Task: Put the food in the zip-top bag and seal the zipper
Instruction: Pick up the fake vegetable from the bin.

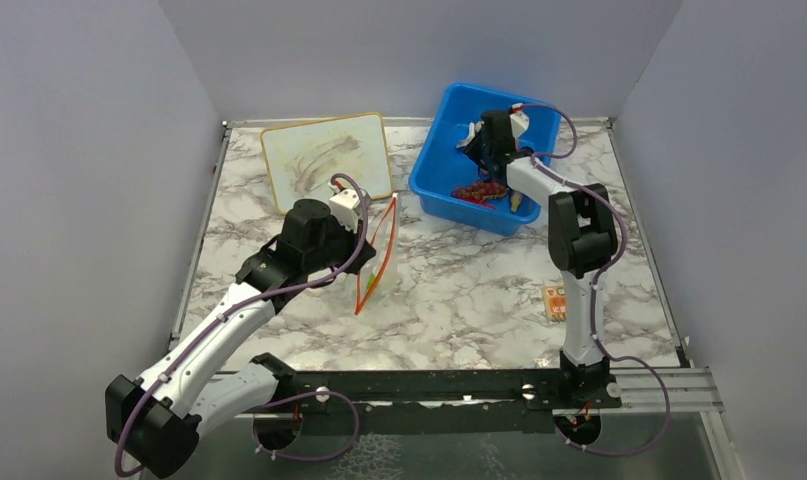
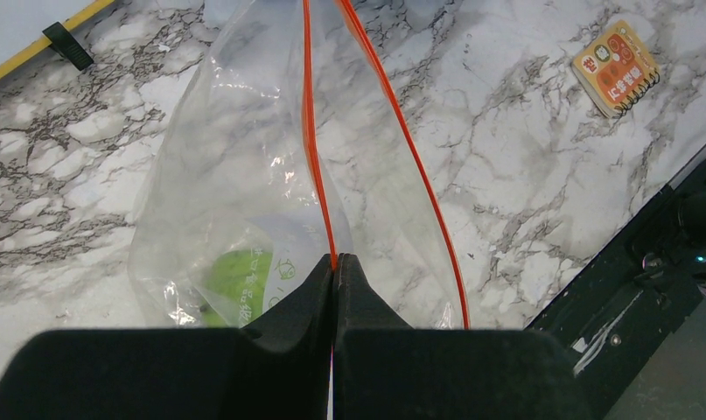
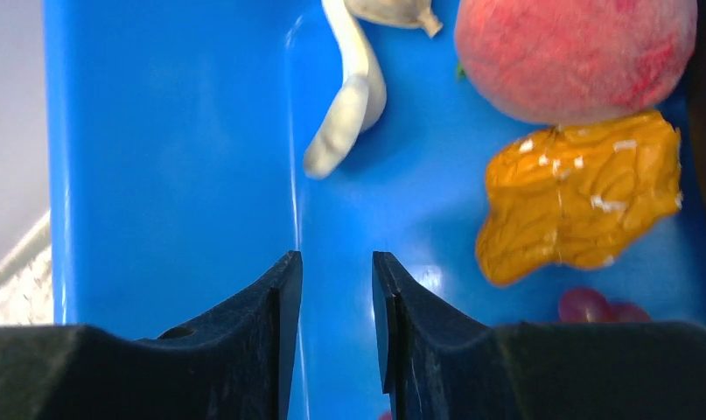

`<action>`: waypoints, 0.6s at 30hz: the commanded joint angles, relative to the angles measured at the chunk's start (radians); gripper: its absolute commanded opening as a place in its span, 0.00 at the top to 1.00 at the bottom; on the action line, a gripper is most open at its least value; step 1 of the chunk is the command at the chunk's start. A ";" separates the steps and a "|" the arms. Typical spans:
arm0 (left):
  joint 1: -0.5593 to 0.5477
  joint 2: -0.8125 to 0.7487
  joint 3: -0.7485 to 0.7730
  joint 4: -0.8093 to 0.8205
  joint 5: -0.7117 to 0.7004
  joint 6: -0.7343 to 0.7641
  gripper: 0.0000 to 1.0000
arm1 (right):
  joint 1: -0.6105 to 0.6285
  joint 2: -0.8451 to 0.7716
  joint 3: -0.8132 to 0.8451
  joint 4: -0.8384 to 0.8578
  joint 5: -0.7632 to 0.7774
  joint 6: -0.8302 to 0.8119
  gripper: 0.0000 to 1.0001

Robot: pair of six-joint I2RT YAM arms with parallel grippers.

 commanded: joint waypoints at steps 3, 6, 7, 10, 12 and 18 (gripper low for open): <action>-0.003 -0.029 -0.009 0.008 -0.004 0.009 1.00 | -0.045 0.130 0.163 0.021 -0.069 0.126 0.62; -0.004 -0.034 -0.012 0.009 -0.008 0.009 1.00 | -0.060 0.160 0.180 0.041 -0.100 0.151 0.60; -0.004 -0.032 -0.012 0.010 -0.005 0.008 1.00 | -0.063 0.164 0.179 0.052 -0.103 0.157 0.60; -0.003 -0.023 -0.011 0.010 0.001 0.008 1.00 | -0.069 0.187 0.200 0.050 -0.114 0.171 0.60; -0.003 -0.022 -0.011 0.010 0.003 0.009 1.00 | -0.075 0.211 0.229 0.027 -0.124 0.185 0.60; -0.004 -0.037 -0.012 0.013 -0.010 0.009 1.00 | -0.089 0.261 0.270 0.037 -0.169 0.214 0.62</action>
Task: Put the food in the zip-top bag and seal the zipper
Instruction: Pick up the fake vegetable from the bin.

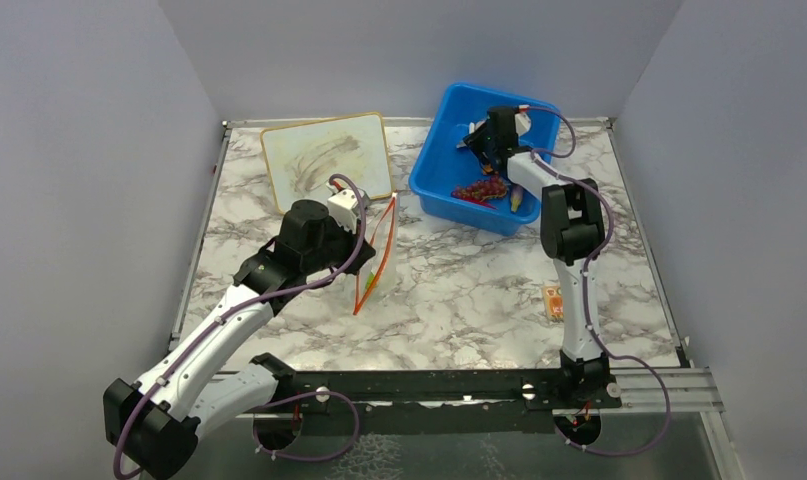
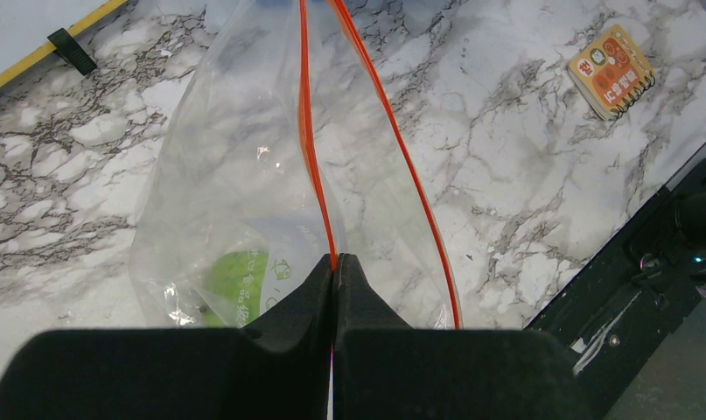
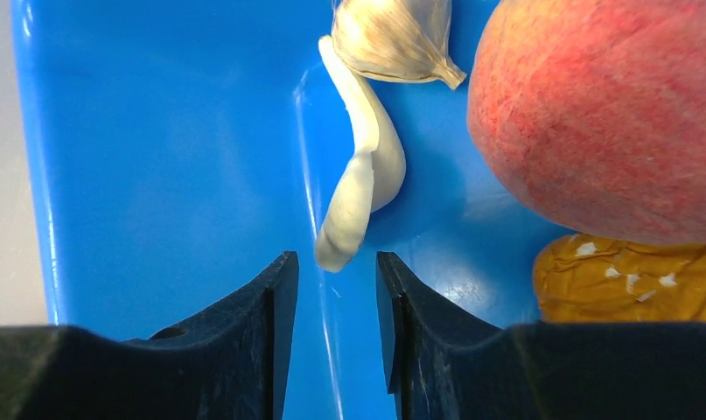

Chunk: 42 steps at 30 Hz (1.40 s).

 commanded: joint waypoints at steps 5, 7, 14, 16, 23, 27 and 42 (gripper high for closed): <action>-0.004 -0.020 -0.012 0.013 -0.014 0.008 1.00 | -0.014 0.077 0.089 -0.004 -0.044 0.056 0.64; -0.004 -0.017 -0.012 0.013 -0.013 0.008 1.00 | -0.015 0.085 0.098 -0.001 -0.042 0.057 0.67; -0.003 -0.018 -0.011 0.013 -0.019 0.009 1.00 | -0.020 0.111 0.128 -0.018 -0.050 0.055 0.79; -0.004 -0.019 -0.012 0.013 -0.021 0.009 1.00 | -0.020 0.102 0.112 -0.006 -0.051 0.050 0.82; -0.003 -0.015 -0.013 0.013 -0.027 0.009 1.00 | -0.027 0.051 0.061 0.037 -0.069 0.023 0.99; -0.005 -0.016 -0.015 0.013 -0.039 0.009 1.00 | -0.032 0.007 0.026 0.066 -0.097 0.003 0.99; -0.003 -0.007 -0.016 0.006 -0.079 0.011 1.00 | -0.078 -0.261 -0.266 0.222 -0.272 -0.127 0.99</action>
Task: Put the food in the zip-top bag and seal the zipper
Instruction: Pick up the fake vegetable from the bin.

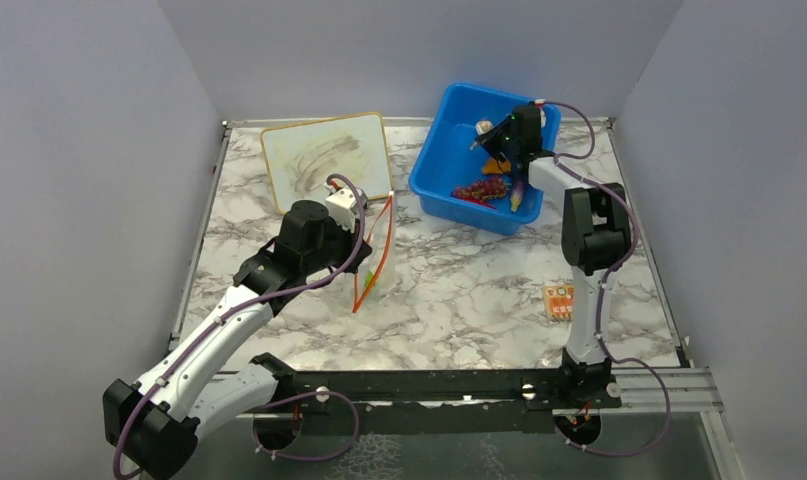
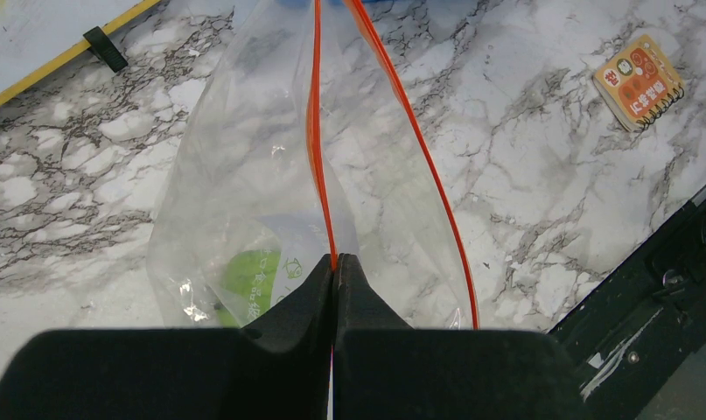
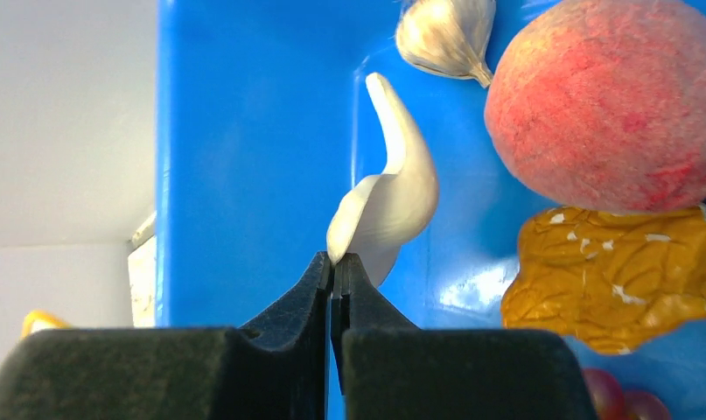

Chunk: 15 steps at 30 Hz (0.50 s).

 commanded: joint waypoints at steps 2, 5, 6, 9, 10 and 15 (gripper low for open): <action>-0.004 -0.002 -0.013 0.007 -0.027 0.009 1.00 | -0.025 -0.156 -0.098 0.088 -0.111 -0.066 0.99; -0.003 -0.003 -0.014 0.007 -0.028 0.002 1.00 | -0.025 -0.237 -0.179 0.092 -0.138 -0.101 0.99; -0.003 -0.006 -0.014 0.008 -0.029 -0.001 1.00 | -0.026 -0.265 -0.204 0.095 -0.146 -0.114 0.99; -0.003 -0.013 -0.012 0.009 -0.044 -0.004 1.00 | -0.025 -0.354 -0.280 0.094 -0.188 -0.159 0.99; -0.003 -0.015 -0.012 0.008 -0.048 -0.006 1.00 | -0.026 -0.386 -0.305 0.092 -0.208 -0.174 0.99; -0.003 -0.019 -0.002 0.017 -0.034 -0.038 1.00 | -0.026 -0.542 -0.419 0.066 -0.302 -0.237 0.99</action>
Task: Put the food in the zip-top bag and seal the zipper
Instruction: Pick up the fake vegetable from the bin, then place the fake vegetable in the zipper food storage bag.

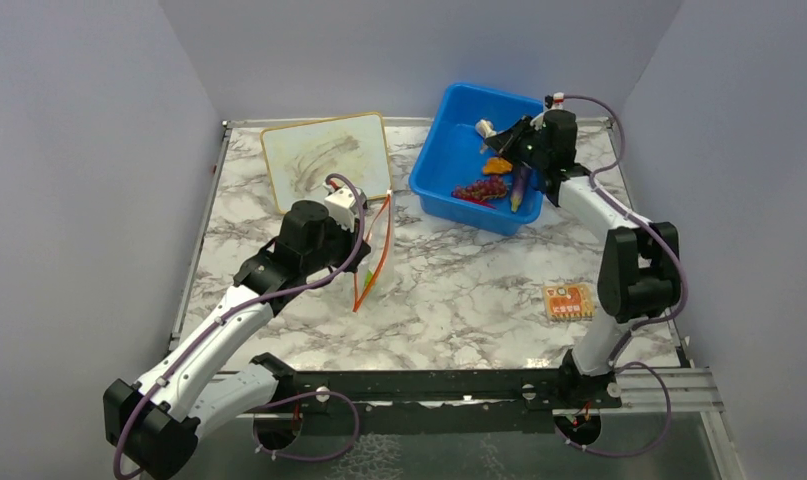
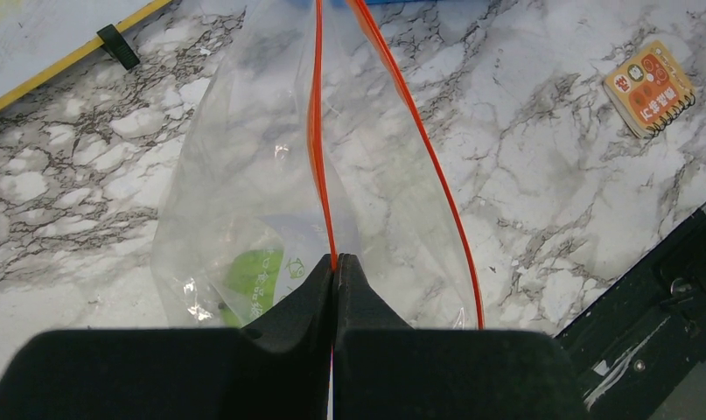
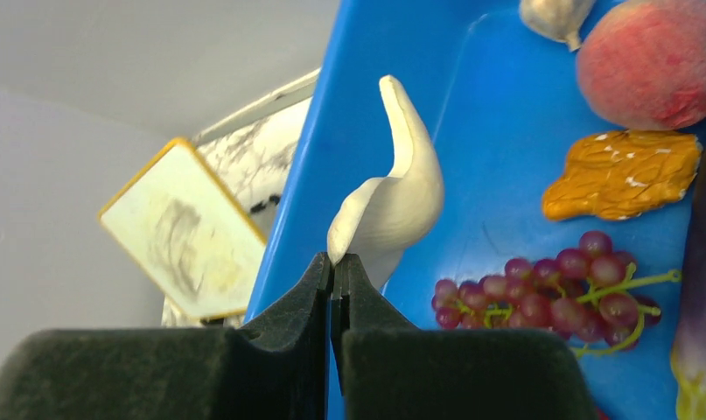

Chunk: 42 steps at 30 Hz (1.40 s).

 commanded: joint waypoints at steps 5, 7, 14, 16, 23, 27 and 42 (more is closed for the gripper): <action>-0.004 -0.024 -0.015 0.054 0.027 -0.109 1.00 | 0.004 -0.288 -0.185 -0.025 -0.205 -0.126 0.99; -0.004 -0.024 -0.026 0.069 0.031 -0.124 1.00 | 0.009 -0.350 -0.227 -0.042 -0.230 -0.140 0.99; -0.004 0.016 -0.002 0.080 0.052 -0.147 1.00 | 0.028 -0.552 -0.362 -0.090 -0.359 -0.173 0.99; -0.004 0.022 0.004 0.089 0.059 -0.155 1.00 | 0.037 -0.604 -0.384 -0.124 -0.365 -0.189 0.99; -0.003 0.052 -0.010 0.142 0.076 -0.184 1.00 | 0.131 -0.718 -0.427 -0.198 -0.377 -0.197 0.99; -0.004 0.076 -0.017 0.167 0.103 -0.199 1.00 | 0.201 -0.735 -0.448 -0.163 -0.408 -0.147 0.99; -0.004 0.102 -0.028 0.211 0.086 -0.191 1.00 | 0.483 -0.649 -0.320 -0.365 -0.217 -0.190 0.99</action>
